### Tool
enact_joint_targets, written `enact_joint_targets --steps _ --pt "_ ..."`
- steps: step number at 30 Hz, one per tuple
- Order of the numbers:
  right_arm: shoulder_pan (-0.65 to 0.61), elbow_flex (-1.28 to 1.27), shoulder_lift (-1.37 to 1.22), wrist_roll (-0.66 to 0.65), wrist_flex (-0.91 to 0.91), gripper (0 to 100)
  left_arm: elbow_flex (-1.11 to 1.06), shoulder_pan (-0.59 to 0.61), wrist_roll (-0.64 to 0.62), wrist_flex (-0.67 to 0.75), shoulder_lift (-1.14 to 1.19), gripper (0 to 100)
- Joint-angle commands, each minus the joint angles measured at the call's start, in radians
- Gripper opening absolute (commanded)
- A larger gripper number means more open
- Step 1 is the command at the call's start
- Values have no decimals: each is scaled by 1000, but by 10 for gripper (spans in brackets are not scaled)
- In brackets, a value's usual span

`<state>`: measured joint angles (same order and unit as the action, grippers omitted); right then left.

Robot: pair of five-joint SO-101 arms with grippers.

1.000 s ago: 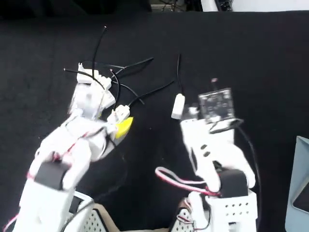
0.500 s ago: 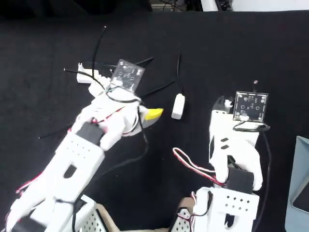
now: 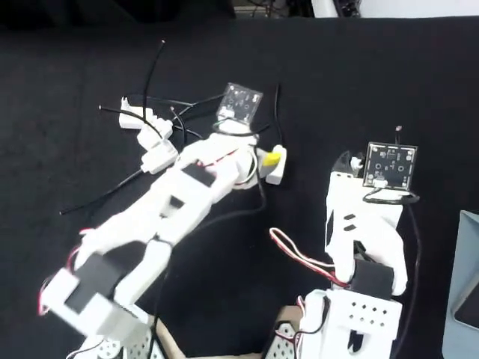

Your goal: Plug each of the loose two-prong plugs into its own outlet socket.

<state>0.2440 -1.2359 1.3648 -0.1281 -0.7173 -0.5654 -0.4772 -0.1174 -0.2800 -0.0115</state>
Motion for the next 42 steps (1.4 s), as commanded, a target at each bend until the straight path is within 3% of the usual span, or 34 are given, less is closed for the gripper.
enact_joint_targets --steps 1,10,17,21,34,42 --pt "8 7 -1 -3 23 11 162 -38 -14 14 130 274" --pt "8 7 -1 -3 23 11 259 -97 -8 8 315 268" --pt "8 5 -1 -3 23 11 292 -82 163 8 377 56" --pt "5 5 -1 -3 23 11 240 -82 181 5 350 36" --pt "-52 -10 1 -3 21 11 -111 -47 183 -430 -322 36" --pt "-52 -12 1 -3 20 11 -412 -42 189 -569 -763 41"
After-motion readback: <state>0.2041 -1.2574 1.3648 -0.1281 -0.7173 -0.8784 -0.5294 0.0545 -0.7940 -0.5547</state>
